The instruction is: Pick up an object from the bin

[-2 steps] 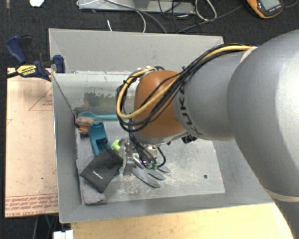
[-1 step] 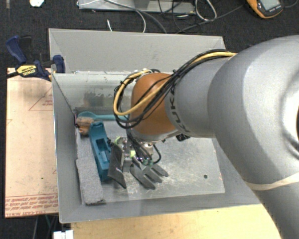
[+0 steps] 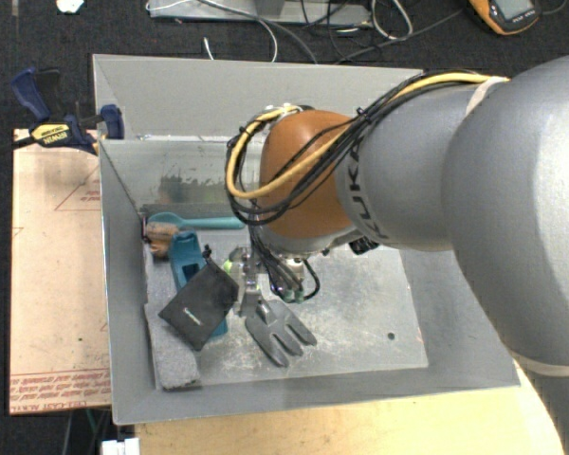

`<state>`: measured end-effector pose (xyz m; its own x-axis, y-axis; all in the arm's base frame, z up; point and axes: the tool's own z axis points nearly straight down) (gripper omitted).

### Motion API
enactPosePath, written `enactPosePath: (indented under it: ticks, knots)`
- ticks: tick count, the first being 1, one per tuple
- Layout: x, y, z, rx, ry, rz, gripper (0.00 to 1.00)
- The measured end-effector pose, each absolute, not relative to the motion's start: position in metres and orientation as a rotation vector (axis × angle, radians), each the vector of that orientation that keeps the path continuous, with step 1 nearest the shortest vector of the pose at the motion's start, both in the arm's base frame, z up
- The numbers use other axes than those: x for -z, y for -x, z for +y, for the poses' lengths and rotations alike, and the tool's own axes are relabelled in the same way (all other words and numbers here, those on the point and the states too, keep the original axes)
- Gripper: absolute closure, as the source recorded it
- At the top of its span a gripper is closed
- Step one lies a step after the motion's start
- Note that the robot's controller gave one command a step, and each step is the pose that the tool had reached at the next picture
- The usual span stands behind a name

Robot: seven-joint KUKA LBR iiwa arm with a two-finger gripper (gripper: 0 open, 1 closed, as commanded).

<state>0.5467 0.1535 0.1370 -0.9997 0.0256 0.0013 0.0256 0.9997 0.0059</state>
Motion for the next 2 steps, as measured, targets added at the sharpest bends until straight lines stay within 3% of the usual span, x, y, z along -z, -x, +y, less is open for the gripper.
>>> enactPosePath:
  ticks: [1,2]
  knots:
    - [-0.173,-0.547,0.150,0.013,0.047,-3.148,1.00]
    - [-0.241,-0.537,0.164,0.011,0.042,-3.141,1.00]
